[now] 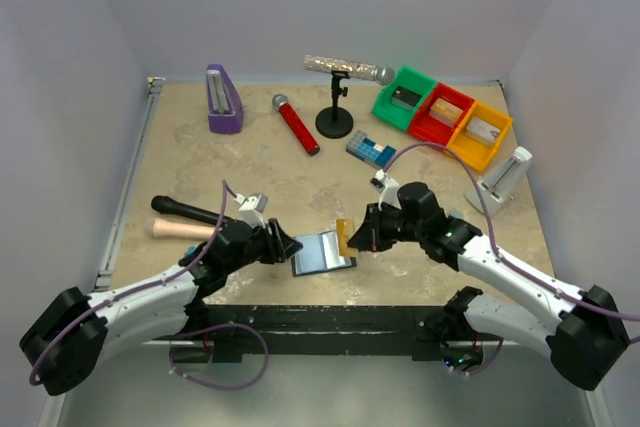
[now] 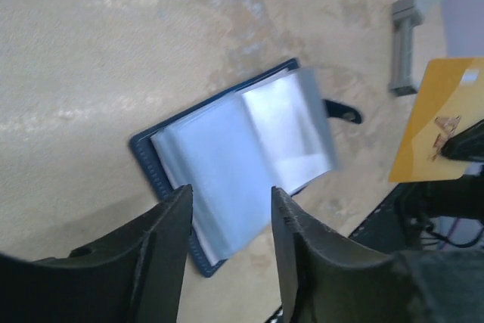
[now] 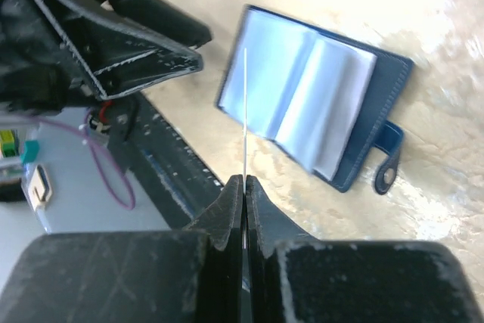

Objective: Take the credit cards out of the card holder
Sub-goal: Remove the credit card from the card holder.

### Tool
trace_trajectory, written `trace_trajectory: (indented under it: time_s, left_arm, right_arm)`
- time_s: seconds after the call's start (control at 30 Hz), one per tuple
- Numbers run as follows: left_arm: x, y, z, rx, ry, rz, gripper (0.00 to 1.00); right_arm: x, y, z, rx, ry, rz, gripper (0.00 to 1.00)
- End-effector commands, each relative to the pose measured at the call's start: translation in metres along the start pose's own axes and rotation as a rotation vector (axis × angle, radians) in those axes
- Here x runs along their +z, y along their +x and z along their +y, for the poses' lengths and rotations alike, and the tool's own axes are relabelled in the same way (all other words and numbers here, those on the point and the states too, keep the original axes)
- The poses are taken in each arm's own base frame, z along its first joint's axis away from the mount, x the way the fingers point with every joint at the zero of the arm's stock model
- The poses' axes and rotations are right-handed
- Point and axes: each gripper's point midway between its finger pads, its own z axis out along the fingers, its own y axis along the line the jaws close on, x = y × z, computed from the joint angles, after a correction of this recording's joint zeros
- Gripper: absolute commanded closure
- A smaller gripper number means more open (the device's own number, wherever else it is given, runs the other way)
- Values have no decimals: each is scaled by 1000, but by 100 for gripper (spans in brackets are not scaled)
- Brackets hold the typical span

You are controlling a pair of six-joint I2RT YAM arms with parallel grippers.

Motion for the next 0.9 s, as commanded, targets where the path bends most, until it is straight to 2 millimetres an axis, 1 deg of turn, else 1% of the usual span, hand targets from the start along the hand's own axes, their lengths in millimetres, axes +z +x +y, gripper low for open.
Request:
trace_trajectory:
  time_s: [0.0, 0.03, 0.07, 0.13, 0.2, 0.27, 0.3, 0.33, 0.4, 0.5, 0.53, 0.57, 0.73, 0.87]
  left_arm:
    - [-16, -49, -41, 109, 67, -103, 41]
    - [-20, -54, -47, 120, 91, -120, 39]
    - [-25, -57, -59, 123, 148, -139, 37]
    - [-38, -61, -87, 126, 309, -175, 36]
    - [-55, -59, -116, 160, 464, -161, 36]
    - [-74, -51, -140, 242, 592, -101, 35]
    - [-80, -47, -145, 278, 616, -69, 35]
    - [-83, -44, -147, 306, 622, -40, 35]
    - [-90, -38, -155, 324, 678, -11, 35]
    - [-109, -26, -177, 332, 858, 53, 35]
    - [-117, -19, -182, 326, 913, 100, 35]
    - [-120, -18, -186, 330, 940, 115, 35]
    - [-124, -10, -192, 332, 989, 154, 35]
    - [-121, -5, -194, 337, 986, 203, 40]
  right_arm:
    - [-31, 4, 33, -234, -99, 65, 100]
    - [-35, 9, 38, -264, -118, 92, 100]
    - [-38, 15, 44, -301, -147, 125, 100]
    - [-47, 28, 61, -357, -233, 189, 100]
    - [-57, 40, 79, -419, -324, 245, 100]
    - [-66, 50, 93, -453, -398, 287, 100]
    - [-71, 55, 99, -463, -438, 311, 100]
    - [-75, 58, 105, -476, -471, 325, 100]
    - [-82, 64, 112, -490, -512, 349, 100]
    - [-88, 67, 117, -497, -544, 370, 100]
    - [-89, 68, 117, -498, -548, 375, 100]
    - [-90, 69, 117, -496, -546, 382, 100]
    - [-88, 72, 115, -492, -535, 403, 100]
    - [-88, 72, 118, -494, -543, 409, 100]
